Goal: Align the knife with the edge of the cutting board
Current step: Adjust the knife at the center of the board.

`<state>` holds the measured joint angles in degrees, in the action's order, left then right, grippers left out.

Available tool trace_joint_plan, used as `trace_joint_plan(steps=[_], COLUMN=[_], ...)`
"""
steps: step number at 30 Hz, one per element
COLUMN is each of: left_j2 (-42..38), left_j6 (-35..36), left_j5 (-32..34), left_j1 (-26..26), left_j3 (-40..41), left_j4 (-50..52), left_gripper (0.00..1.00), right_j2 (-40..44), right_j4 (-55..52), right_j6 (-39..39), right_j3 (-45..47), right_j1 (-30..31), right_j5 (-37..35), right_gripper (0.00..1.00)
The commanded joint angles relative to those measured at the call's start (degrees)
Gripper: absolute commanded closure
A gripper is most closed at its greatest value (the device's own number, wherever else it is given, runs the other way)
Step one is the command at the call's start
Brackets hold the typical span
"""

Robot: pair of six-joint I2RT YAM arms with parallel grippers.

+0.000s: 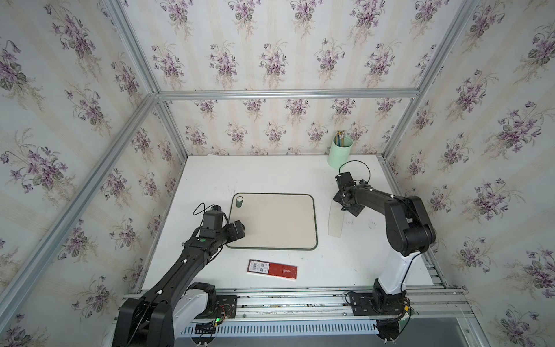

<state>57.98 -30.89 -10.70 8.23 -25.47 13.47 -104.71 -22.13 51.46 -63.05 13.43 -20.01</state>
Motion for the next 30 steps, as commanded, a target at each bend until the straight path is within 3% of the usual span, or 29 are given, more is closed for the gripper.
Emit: trace_joint_plan(steps=[1, 4, 7, 12, 19, 23, 26, 30], left_j2=[-0.23, -0.32, -0.49, -0.58, -0.97, -1.76, -2.57, -3.26], left_j6=[-0.04, -0.02, -0.05, -0.10, 0.04, 0.30, 0.83, 1.05], left_j5=[-0.29, -0.29, -0.38, -0.46, -0.54, -0.46, -0.14, 0.51], left_j1=[-0.10, -0.05, -0.05, -0.03, -0.01, 0.01, -0.04, -0.06], left_j3=[0.23, 0.24, 0.38, 0.43, 0.51, 0.73, 0.96, 1.14], left_j4=[-1.42, -1.31, -1.43, -1.52, -1.49, -1.26, -1.36, -1.17], left_gripper=[0.01, 0.01, 0.00, 0.00, 0.01, 0.00, 0.00, 0.01], right_j2=[4.64, 7.41, 7.30, 7.14, 10.62, 10.95, 5.40, 4.26], right_j4=[5.10, 7.14, 7.23, 6.50, 9.75, 12.52, 8.13, 7.13], right_j6=[0.31, -2.01, -10.04, -28.47, -55.94, -75.79, -97.69, -105.59], right_j3=[4.98, 7.21, 4.87, -1.49, -4.38, -2.99, -3.96, -6.19], right_j1=[-1.03, -1.50, -1.78, -1.76, -0.59, 0.89, 3.49, 2.82], right_j5=[5.46, 9.37, 10.70, 12.49, 21.42, 10.69, -3.43, -5.78], right_gripper=[0.14, 0.14, 0.12, 0.04, 0.04, 0.03, 0.00, 0.01])
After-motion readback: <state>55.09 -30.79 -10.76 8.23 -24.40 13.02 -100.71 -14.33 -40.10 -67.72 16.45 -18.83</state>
